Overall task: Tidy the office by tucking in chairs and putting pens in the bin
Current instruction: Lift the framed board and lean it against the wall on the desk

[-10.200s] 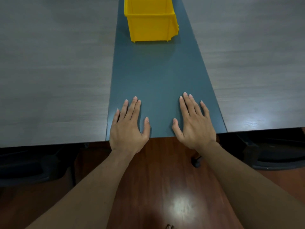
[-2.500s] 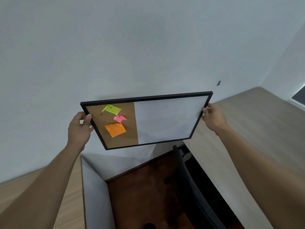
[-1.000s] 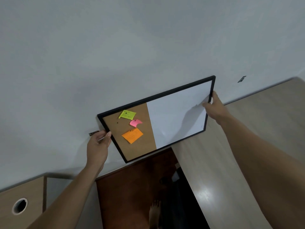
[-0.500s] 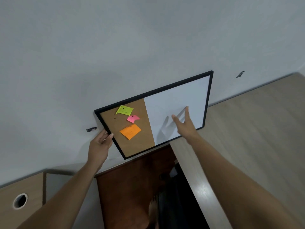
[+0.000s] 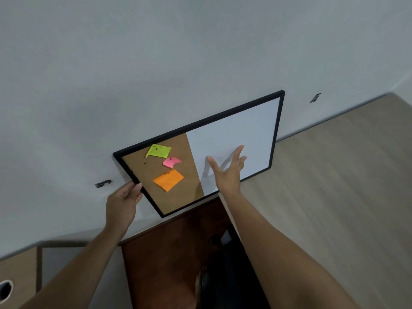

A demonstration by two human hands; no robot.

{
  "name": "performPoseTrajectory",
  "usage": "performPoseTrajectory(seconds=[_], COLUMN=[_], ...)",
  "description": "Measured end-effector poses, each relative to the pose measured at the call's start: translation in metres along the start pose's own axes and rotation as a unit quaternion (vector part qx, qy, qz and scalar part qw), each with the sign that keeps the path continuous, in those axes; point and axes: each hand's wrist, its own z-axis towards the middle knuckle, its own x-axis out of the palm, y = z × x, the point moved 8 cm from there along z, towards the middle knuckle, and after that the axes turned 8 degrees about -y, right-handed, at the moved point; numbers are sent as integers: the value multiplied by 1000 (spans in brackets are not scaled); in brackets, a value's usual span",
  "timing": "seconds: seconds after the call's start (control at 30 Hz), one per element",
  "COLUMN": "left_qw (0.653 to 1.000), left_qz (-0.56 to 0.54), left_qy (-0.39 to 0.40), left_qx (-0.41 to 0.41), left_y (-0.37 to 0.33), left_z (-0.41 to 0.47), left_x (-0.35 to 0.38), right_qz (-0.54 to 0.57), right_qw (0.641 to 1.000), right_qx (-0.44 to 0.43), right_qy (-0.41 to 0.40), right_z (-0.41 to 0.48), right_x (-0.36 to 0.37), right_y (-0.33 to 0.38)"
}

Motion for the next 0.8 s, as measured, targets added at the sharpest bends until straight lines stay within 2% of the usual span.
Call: performPoseTrajectory(seconds=[0.37, 0.8], left_qw=[999, 993], left_qz=[0, 27], left_qy=[46, 99], left_qx=[20, 52], left_y=[-20, -42], left_z=[3, 0], left_x=[92, 201], right_qz=[21, -17], right_qw=[999, 997], right_qx=[1, 2], right_qy=[-32, -74], right_z=[73, 157], right_x=[-60, -136], right_y=[2, -4])
